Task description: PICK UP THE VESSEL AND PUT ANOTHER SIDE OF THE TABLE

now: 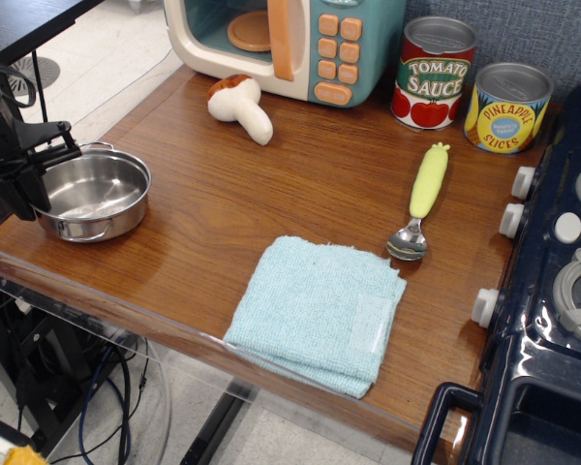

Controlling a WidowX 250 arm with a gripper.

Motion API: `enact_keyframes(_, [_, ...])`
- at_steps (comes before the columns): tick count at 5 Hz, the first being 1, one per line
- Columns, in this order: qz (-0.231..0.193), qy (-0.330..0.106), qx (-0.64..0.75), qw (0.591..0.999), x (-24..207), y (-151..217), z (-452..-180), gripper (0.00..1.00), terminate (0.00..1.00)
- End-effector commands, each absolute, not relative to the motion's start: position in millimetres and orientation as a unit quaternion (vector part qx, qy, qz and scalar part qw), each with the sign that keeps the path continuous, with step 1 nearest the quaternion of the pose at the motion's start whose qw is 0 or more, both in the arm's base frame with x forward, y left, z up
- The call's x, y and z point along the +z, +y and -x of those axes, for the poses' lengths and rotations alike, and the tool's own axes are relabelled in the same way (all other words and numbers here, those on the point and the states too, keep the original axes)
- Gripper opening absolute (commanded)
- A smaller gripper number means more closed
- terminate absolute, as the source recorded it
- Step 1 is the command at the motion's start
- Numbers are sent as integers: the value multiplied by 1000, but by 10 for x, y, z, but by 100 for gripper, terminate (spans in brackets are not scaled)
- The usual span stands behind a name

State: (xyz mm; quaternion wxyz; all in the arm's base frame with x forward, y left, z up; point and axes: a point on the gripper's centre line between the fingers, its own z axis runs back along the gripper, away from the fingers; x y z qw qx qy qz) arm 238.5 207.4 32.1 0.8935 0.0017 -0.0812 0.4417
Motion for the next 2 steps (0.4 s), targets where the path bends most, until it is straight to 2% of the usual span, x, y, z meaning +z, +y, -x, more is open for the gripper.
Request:
enact_keyframes(1, [-19, -73, 454, 888, 421, 2097, -2359, 100, 0])
enact_keyframes(2, [-32, -63, 449, 891, 446, 2091, -2375, 100, 0])
